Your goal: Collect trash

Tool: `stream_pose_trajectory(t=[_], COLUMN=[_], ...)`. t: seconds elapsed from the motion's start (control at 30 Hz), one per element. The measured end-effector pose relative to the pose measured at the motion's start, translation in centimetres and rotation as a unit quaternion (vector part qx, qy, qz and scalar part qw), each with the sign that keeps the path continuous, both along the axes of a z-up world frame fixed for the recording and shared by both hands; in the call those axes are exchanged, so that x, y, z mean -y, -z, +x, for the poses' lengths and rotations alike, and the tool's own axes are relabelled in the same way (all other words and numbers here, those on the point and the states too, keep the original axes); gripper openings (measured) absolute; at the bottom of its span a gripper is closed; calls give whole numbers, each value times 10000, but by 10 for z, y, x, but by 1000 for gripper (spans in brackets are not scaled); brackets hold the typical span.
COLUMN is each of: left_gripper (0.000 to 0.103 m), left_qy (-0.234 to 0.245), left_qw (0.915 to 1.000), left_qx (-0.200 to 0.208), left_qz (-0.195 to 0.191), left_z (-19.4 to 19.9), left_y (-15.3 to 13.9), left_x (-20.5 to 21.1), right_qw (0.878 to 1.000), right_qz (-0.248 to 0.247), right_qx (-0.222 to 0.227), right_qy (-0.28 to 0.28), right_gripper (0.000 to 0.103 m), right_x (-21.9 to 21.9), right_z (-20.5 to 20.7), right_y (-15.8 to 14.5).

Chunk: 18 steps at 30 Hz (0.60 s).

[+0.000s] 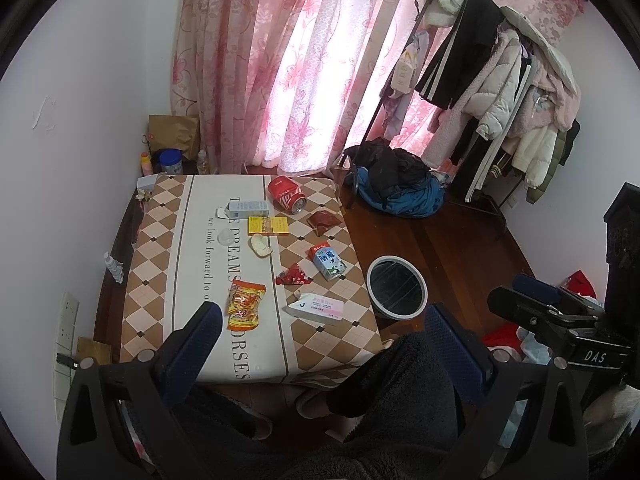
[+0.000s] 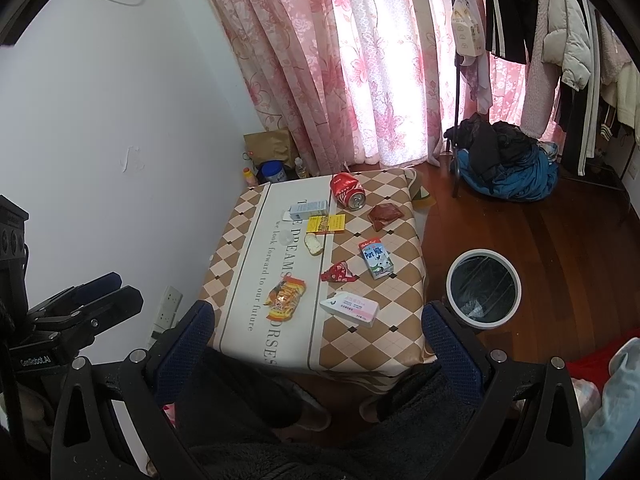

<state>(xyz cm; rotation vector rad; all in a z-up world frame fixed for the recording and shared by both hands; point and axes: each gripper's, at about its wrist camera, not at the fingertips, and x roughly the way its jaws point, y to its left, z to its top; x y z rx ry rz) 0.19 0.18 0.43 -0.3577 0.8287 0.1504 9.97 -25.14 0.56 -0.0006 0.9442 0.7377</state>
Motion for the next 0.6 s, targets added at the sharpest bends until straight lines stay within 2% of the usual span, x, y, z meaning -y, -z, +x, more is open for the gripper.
stream_pose_trajectory(t=[0.6], left_gripper=[103], left_qy=[-5], left_qw=[10000], left_qx=[-40], left_qz=[-25], left_z=[0], left_y=[7], left_x=[-2], right_qw=[10000], right_qz=[23], right_qx=[-75], right_qy=[-54], right_gripper=[103], right_x=[-4], right_z=[4], right_y=[5])
